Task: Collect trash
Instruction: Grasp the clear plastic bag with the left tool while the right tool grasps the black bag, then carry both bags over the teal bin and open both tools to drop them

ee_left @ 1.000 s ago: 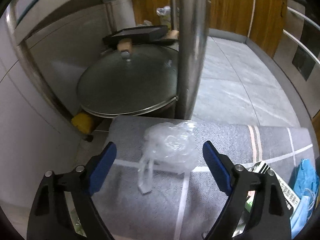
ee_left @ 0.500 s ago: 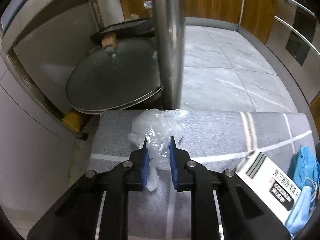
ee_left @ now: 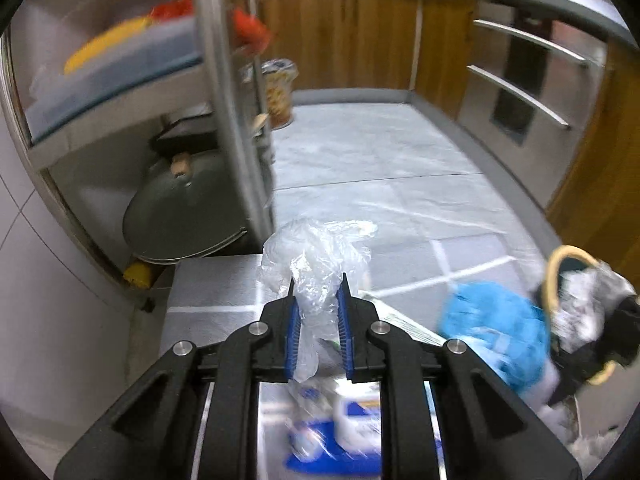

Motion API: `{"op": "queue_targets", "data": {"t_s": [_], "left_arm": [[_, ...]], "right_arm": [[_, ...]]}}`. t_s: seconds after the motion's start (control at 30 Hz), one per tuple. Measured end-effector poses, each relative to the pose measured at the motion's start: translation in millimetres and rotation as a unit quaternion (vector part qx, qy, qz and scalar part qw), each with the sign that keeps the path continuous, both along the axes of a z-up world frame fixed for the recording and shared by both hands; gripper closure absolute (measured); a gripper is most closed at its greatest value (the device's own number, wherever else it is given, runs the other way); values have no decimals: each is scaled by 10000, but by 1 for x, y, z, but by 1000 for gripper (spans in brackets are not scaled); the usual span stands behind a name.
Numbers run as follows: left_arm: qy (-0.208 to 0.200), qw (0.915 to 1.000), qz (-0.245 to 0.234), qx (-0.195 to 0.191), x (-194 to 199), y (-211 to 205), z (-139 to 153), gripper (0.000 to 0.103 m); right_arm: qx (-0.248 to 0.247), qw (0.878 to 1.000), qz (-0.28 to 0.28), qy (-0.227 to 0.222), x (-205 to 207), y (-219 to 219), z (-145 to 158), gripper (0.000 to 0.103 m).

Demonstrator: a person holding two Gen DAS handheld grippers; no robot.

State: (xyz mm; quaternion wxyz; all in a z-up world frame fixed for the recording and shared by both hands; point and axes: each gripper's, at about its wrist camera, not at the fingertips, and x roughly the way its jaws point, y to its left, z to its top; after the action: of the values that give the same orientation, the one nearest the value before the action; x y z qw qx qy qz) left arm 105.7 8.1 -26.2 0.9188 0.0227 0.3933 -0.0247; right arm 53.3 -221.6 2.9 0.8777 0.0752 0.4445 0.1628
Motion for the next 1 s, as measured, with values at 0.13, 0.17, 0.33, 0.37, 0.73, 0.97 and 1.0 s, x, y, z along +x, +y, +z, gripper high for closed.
{"op": "queue_targets", "data": {"t_s": [0.13,0.17,0.33,0.37,0.73,0.97,1.0], "left_arm": [[-55,9993,-340,157,-37,-30,16,87],[-58,9991,-388,139,-45,-33,20,87],[-202,9971,-718,-145,-83,-62,37,87],[-222,9965,-787,-173,-83,-65,38,87],[-272,9899,-1339,-379,-81,-114,39,87],[-234,9840,-1716,-428,-74,-154,36,87],[-208,9829,-1780,-430,-71,-161,34,87]], "right_arm": [[92,9998,-131,-89,-4,-11,5,94],[193,9996,-194,-78,-5,-16,6,94],[415,9983,-403,-94,-9,-35,10,94],[415,9981,-439,-105,-9,-38,11,94],[359,9953,-894,-82,-16,-82,5,94],[299,9916,-1261,-50,-16,-119,-1,94],[290,9907,-1330,-30,-15,-125,-2,94]]}}
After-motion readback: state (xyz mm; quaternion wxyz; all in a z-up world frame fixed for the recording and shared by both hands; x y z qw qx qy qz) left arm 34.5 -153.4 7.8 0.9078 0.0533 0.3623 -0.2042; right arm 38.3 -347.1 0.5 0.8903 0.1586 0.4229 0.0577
